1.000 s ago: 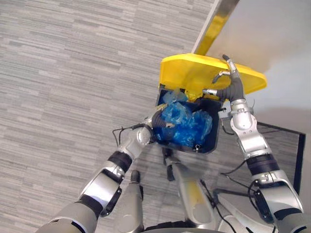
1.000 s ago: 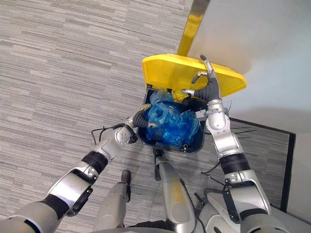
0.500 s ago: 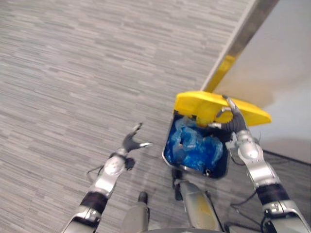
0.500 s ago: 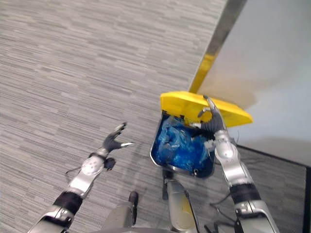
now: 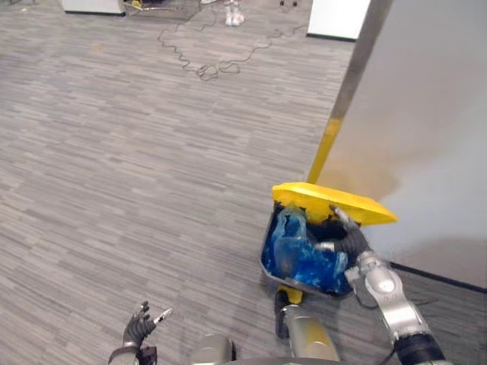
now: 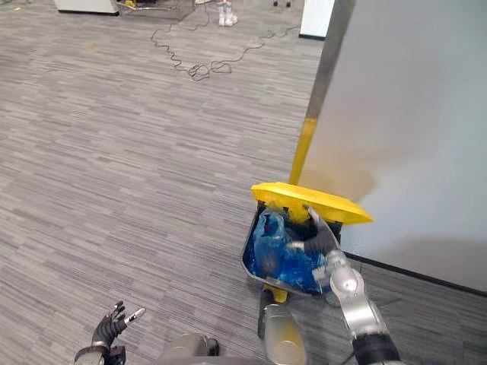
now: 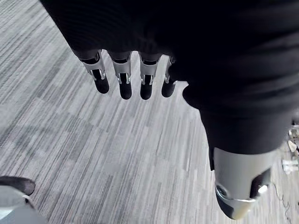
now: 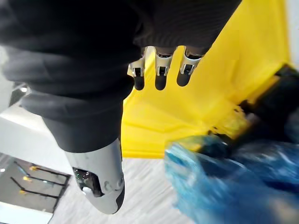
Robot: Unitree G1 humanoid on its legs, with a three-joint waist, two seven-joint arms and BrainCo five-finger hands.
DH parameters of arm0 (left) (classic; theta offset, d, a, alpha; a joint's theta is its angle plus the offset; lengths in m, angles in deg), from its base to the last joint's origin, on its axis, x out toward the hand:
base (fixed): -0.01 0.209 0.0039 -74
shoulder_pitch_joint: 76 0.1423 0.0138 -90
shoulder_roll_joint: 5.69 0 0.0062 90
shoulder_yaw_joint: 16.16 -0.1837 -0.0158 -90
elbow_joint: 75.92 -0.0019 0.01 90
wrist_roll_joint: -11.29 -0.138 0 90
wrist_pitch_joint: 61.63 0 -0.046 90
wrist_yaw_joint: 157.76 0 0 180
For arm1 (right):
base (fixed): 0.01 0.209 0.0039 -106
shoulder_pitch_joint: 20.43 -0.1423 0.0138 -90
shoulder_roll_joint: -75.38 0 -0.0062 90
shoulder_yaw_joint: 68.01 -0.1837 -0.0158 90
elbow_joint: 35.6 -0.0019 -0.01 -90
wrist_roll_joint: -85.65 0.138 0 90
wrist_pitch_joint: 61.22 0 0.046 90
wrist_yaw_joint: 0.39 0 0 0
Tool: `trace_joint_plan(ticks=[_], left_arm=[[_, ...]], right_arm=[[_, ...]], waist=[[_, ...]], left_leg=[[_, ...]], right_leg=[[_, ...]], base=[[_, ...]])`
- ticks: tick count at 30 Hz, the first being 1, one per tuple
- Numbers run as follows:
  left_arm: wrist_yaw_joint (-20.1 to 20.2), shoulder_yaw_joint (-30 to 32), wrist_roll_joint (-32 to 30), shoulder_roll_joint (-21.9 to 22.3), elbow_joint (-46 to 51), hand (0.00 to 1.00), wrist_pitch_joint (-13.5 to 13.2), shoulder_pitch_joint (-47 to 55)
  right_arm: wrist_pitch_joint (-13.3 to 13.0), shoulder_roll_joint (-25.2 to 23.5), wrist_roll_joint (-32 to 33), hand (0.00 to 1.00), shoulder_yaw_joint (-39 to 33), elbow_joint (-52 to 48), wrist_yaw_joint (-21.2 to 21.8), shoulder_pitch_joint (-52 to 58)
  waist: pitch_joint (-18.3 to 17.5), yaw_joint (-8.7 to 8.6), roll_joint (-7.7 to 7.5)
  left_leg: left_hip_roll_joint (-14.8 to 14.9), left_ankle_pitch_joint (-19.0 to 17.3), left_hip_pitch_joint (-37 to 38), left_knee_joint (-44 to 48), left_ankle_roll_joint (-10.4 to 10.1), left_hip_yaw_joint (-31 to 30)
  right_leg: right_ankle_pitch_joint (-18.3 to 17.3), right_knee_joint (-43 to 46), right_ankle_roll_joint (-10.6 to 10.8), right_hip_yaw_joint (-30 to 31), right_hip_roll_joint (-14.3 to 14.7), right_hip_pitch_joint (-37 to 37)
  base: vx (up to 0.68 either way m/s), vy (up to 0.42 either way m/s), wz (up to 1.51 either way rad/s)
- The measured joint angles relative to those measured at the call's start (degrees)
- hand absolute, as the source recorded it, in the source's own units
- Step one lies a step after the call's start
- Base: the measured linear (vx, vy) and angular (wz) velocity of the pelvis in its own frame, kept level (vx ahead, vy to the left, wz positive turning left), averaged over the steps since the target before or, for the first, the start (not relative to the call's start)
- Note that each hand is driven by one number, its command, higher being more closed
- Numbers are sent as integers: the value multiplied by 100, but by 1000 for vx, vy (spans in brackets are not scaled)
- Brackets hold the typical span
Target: Gather rubbish on tea table into small bin, then transfer packed bag to large trash can.
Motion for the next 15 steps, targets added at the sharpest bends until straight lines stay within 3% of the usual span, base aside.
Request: trace_joint_plan(ticks=[3,5,6,7,8,10,13,15], left_arm=[[6,-70,1,148,173,0,24,15],[26,-206,14,243,586,0,21,37],[40,-231,17,262,664,0,19,38],[65,-228,47,323,725,0,19,-54],[82,-241,57,393,723,0,21,-108],[111,-320,74,536,763,0,14,-192],[100,-321,236,710,803,0,-25,-232],[99,-311,238,703,775,0,-27,-154]], right_arm=[[1,-397,170,0,-16,34,181,861],[16,-665,168,0,-22,178,190,1302],[35,-710,167,0,-22,201,190,1390],[68,-776,164,0,-75,389,187,1399],[84,-781,161,0,-144,544,178,1380],[100,-793,169,0,-376,952,83,1213],[199,-583,168,0,-538,1578,-29,940],[259,-543,169,0,-619,1724,-58,891]], waist=[[-56,-56,-49],[-236,-29,-123],[-290,-10,-176],[-364,35,-273],[-405,73,-206],[-620,196,-117],[-756,103,114],[-807,86,169]], left_leg=[[303,465,-42,-613,-124,-16],[522,784,-314,-972,-284,94],[541,838,-389,-1034,-356,132],[605,933,-495,-1131,-470,259],[716,1017,-521,-1215,-402,379],[791,1395,-639,-1262,-276,1207],[963,1602,-605,-1687,-506,1345],[967,1652,-468,-1811,-453,1348]], right_leg=[[-232,2307,-296,67,-204,-116],[-269,2683,-211,207,-444,319],[-101,2375,-127,220,-512,597],[-511,1410,269,53,-481,1044],[-625,1023,256,-82,-442,1106],[-938,-226,150,-255,-259,1311],[-904,-1153,-46,-251,4,1515],[-844,-1256,-65,-214,59,1604]], base=[[-303,-118,-20],[-248,-249,-41],[-186,-300,-47],[-137,-254,-47],[-128,-278,-77],[-48,-182,-89],[-60,-128,-38],[-73,-37,-10]])
